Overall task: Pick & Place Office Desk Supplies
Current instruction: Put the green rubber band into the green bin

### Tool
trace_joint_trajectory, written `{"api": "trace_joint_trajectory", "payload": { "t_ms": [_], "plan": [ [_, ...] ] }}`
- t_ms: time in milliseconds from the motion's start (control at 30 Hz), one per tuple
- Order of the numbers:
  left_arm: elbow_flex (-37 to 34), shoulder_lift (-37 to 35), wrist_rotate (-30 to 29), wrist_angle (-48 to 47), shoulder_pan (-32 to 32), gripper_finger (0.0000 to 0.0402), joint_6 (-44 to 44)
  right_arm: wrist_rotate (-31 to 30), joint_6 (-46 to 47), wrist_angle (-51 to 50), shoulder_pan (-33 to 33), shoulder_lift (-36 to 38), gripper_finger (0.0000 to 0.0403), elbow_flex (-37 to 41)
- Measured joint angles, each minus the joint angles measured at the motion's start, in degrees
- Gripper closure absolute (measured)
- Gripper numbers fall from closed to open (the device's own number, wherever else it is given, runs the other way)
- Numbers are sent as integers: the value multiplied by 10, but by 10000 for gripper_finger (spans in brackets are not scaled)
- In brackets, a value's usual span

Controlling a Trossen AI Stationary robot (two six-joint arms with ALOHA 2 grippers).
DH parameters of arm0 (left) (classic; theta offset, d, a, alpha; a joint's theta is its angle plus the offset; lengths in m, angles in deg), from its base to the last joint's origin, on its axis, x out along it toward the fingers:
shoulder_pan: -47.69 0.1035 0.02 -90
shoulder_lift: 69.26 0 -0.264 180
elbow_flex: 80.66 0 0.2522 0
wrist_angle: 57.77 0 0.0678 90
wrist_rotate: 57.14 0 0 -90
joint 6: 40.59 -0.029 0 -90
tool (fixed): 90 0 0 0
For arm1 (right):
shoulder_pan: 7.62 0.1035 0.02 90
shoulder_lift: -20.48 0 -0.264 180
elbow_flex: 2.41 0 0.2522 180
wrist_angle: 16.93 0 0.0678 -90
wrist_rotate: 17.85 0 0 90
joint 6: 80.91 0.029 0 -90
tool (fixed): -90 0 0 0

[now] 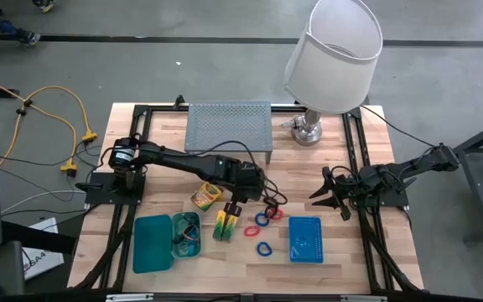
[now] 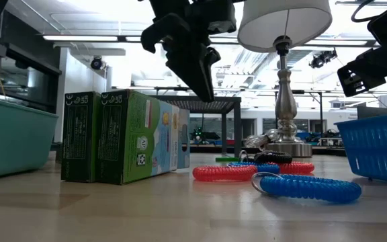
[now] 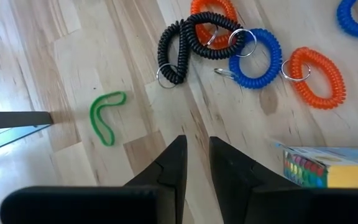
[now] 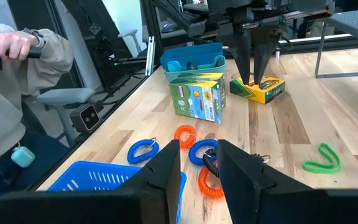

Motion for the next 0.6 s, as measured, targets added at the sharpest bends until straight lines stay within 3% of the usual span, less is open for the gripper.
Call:
{"api": "trace_joint_trajectory", "payload": {
  "t_ms": [267,600],
  "plan": [
    [0,0,0,1,0,340,4,0,1,2,0,0,309,0],
    [0,0,-19,1,0,340,7,-3,119,21,0,0,309,0]
  ]
}}
